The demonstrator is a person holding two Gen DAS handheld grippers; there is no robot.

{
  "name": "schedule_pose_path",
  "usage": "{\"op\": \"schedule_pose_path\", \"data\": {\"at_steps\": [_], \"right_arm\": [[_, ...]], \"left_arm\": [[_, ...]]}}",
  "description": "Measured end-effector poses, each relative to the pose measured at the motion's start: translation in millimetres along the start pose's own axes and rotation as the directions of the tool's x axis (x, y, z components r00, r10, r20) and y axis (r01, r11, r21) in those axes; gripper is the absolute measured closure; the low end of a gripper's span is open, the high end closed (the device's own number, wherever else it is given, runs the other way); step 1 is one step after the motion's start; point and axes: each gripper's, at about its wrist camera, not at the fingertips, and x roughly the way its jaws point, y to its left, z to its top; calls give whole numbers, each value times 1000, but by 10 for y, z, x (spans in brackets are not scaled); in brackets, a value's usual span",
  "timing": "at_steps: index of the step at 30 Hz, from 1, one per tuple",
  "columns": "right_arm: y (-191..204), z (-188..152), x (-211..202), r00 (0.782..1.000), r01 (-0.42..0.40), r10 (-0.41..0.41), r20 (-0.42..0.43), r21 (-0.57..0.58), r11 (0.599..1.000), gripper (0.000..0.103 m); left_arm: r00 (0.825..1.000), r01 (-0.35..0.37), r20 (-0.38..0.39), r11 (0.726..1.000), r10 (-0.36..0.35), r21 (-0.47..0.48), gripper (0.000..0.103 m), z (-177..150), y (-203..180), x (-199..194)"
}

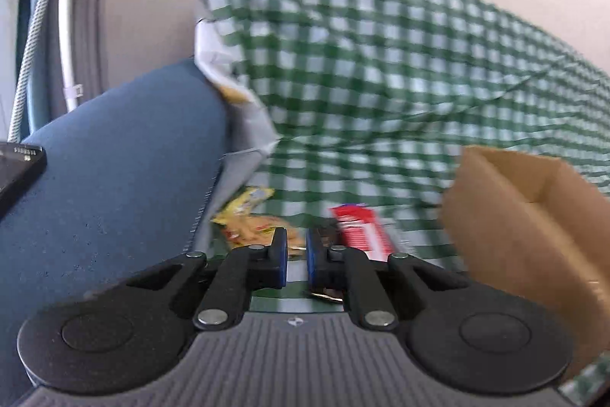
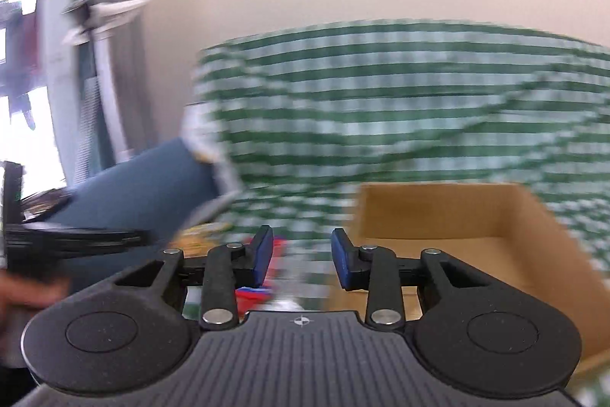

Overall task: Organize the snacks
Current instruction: 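Return both tools to the snacks and grasp the small red-gold candy with the right gripper, then grasp the cookie bag with the left gripper while the right holds the candy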

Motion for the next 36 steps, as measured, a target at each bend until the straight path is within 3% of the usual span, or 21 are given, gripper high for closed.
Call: {"op": "schedule_pose_path", "data": {"at_steps": [4, 9, 11, 13, 16, 21, 22, 23, 24, 25, 30, 36], "right_arm": [[426, -95, 500, 993, -62, 60, -103, -22, 998, 67], [590, -436, 1002, 973, -67, 61, -224, -19, 998, 67], [601, -553, 1220, 960, -53, 47, -277, -17, 998, 66], [599, -622, 1368, 948, -41, 40, -317, 2, 999, 61], [593, -702, 1567, 931, -29, 35, -364, 20, 999, 55], [587, -811, 1794, 905, -18, 31, -425, 34, 999, 55], [587, -852, 1826, 899, -18, 25, -437, 20, 1000, 55], [598, -878, 1840, 899, -22, 22, -437, 6, 1000, 55], [620, -886, 1826, 902, -24, 17, -431, -12, 1000, 63], [632, -890, 1820, 902, -27, 14, -431, -24, 999, 80], [622, -807, 1733, 907, -46, 31, -419, -25, 999, 85], [668, -690, 1385, 915, -78, 45, -401, -67, 995, 85]], "left_arm": [[997, -49, -61, 999, 50, 22, 92, -72, 38, 301], [991, -114, -63, 990, 119, 79, 91, -147, -20, 584], [987, -141, -58, 983, 149, 118, 86, -180, -74, 710], [981, -172, -62, 973, 183, 155, 67, -214, -125, 840], [972, -209, -68, 963, 224, 172, 56, -255, -113, 996], [967, -220, -90, 958, 239, 183, 56, -299, -88, 1185], [966, -224, -88, 957, 242, 183, 61, -300, -87, 1198], [965, -228, -86, 956, 247, 184, 68, -300, -85, 1199], [965, -229, -86, 956, 248, 182, 71, -298, -80, 1181], [967, -223, -86, 959, 240, 172, 73, -290, -63, 1163], [974, -207, -73, 971, 217, 123, 79, -233, -12, 1004], [986, -159, -55, 987, 159, -2, 81, -122, -6, 594]]}}
